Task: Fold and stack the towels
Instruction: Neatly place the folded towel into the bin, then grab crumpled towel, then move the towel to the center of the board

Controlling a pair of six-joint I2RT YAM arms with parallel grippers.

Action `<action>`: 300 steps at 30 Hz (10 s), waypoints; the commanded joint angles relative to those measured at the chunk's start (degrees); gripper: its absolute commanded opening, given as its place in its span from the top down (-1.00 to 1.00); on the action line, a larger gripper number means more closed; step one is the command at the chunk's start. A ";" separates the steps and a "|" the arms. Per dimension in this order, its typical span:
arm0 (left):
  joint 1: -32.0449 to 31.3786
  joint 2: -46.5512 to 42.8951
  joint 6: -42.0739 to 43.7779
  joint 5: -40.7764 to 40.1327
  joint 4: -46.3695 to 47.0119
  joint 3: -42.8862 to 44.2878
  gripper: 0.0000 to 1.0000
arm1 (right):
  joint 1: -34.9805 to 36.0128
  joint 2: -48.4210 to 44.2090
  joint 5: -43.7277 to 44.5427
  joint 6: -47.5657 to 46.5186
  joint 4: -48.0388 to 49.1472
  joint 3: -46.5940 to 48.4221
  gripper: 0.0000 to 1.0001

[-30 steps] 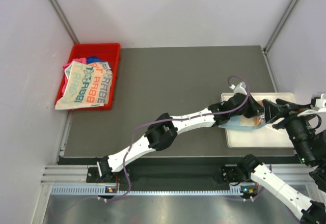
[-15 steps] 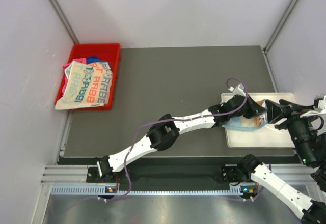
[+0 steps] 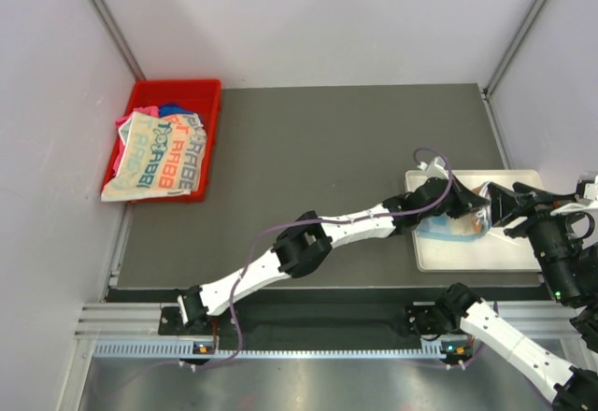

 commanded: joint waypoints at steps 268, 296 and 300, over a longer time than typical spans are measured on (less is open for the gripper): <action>29.73 -75.72 36.63 -18.15 -33.52 -79.79 -0.06 | -11.87 77.49 -21.20 11.38 37.43 -6.85 -0.11; 40.30 -48.03 46.75 -10.21 -36.24 -64.23 -0.10 | -12.14 86.37 -19.09 11.29 39.19 -5.45 -0.01; 40.22 -47.32 46.84 -10.21 -37.03 -64.05 -0.06 | -12.05 86.81 -19.09 11.20 39.10 -5.01 0.02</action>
